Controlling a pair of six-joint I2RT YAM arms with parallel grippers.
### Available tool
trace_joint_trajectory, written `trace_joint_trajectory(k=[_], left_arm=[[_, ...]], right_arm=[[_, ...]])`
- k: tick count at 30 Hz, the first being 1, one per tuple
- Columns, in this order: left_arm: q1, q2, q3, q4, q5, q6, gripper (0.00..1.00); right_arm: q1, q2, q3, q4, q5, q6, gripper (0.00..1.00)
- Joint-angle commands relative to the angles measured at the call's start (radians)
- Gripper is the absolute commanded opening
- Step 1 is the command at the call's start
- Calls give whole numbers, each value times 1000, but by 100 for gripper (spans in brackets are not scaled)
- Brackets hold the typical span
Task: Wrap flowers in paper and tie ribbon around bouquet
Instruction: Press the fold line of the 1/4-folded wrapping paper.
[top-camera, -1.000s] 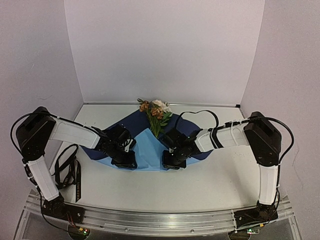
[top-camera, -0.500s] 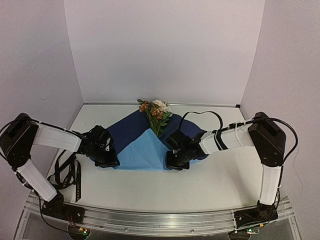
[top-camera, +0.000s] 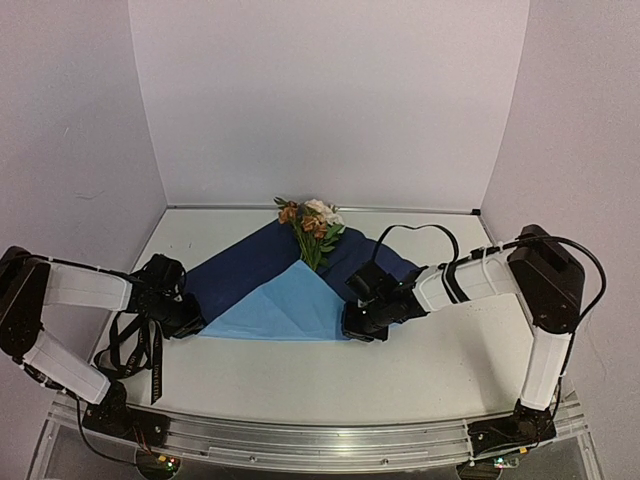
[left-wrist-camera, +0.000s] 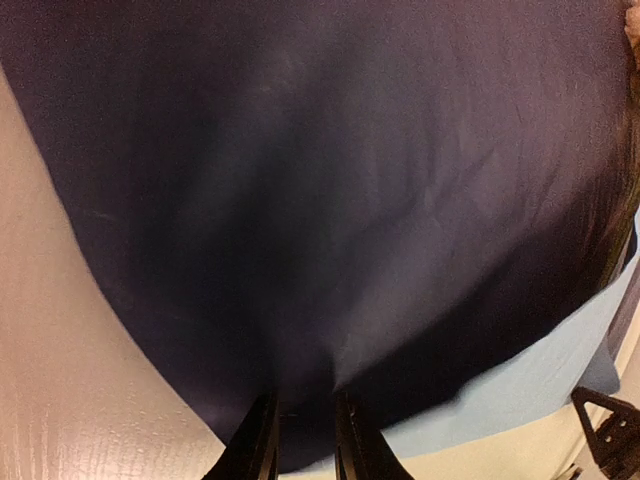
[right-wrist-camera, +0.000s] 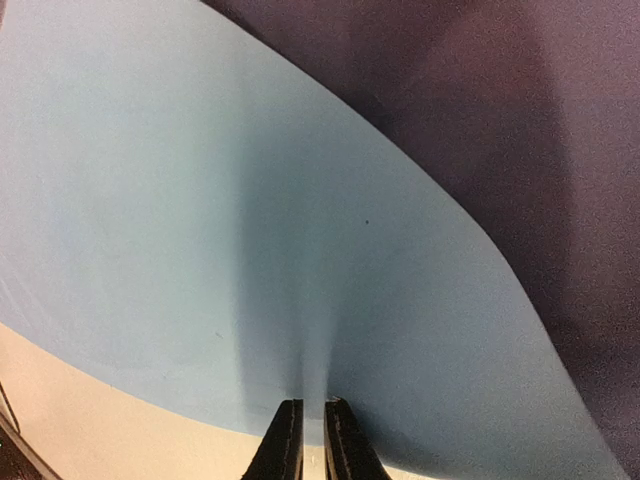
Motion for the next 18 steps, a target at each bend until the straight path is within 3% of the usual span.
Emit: trace_joint_trajectory(k=[1,7,12,18], left_arm=[[79,-19,-85,-133,-6,-62,20],[106,-86,-55,-166,5,-37,19],[91,-225,60,-261,-66,21,25],[-106,-244,160,-197,-77,60,27]], right_arm=[[-30,6,-79,-66,34,38,8],[-33,12,-92,-15,-4,72,8],[-33,6,-101,10,-3,87,8],[-33,0,-113,16,10,93,8]])
